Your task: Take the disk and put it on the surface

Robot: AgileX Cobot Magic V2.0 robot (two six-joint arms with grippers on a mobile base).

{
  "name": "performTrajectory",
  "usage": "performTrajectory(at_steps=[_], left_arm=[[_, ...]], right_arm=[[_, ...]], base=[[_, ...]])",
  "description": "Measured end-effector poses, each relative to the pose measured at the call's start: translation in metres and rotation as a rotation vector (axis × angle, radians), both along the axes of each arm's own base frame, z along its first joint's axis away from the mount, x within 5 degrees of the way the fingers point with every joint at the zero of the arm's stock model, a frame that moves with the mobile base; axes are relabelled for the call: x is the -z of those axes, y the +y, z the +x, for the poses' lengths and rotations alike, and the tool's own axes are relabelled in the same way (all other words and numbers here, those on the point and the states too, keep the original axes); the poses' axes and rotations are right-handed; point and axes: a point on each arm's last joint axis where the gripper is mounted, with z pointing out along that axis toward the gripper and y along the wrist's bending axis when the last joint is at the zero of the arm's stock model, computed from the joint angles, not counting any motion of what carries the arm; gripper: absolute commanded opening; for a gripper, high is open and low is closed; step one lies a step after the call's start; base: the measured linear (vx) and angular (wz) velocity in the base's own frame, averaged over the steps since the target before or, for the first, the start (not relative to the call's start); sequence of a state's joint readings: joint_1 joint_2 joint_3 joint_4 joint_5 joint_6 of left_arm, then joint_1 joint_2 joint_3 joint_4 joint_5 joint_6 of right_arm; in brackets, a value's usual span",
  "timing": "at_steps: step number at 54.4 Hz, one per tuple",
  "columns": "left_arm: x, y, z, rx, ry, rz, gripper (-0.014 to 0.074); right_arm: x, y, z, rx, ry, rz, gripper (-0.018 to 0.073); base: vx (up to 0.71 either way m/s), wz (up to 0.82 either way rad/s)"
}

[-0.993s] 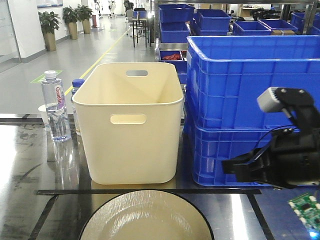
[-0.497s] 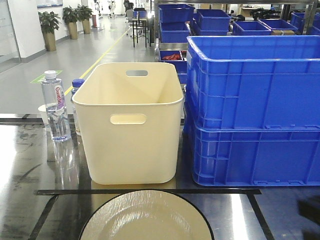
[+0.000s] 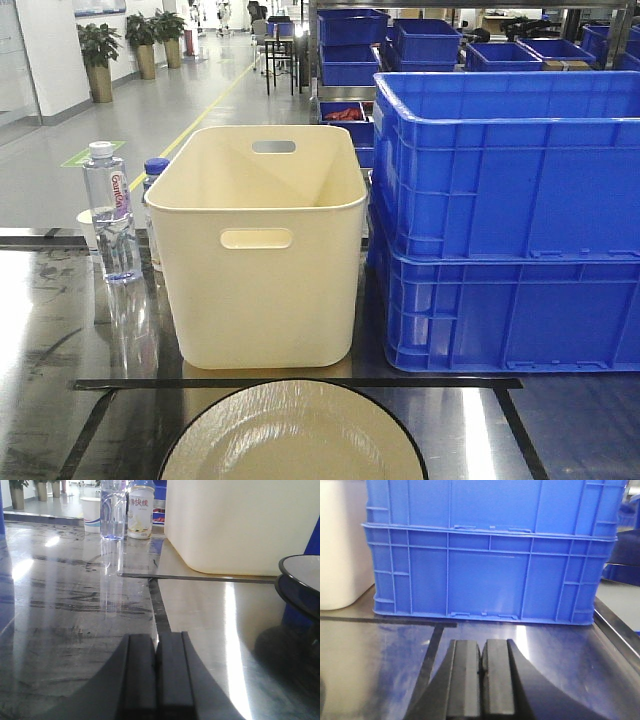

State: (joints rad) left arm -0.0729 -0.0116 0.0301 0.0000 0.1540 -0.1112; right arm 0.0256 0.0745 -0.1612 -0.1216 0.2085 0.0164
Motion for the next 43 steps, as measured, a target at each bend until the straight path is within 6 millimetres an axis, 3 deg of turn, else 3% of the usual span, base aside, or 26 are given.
performTrajectory(at_steps=[7, 12, 43], left_arm=[[0.000, 0.000, 0.000, 0.000, 0.000, 0.000, 0.0001], [0.001, 0.000, 0.000, 0.000, 0.005, 0.000, 0.0001], [0.001, 0.000, 0.000, 0.000, 0.006, 0.000, 0.0001]], right_arm=[[0.040, 0.001, 0.000, -0.007, 0.001, 0.030, -0.0008], [0.052, 0.001, 0.001, -0.006, 0.028, 0.057, -0.0008], [0.058, 0.000, 0.001, 0.004, 0.088, 0.076, -0.0008]], base=[[0.00, 0.00], [0.00, 0.01], [0.00, 0.00]])
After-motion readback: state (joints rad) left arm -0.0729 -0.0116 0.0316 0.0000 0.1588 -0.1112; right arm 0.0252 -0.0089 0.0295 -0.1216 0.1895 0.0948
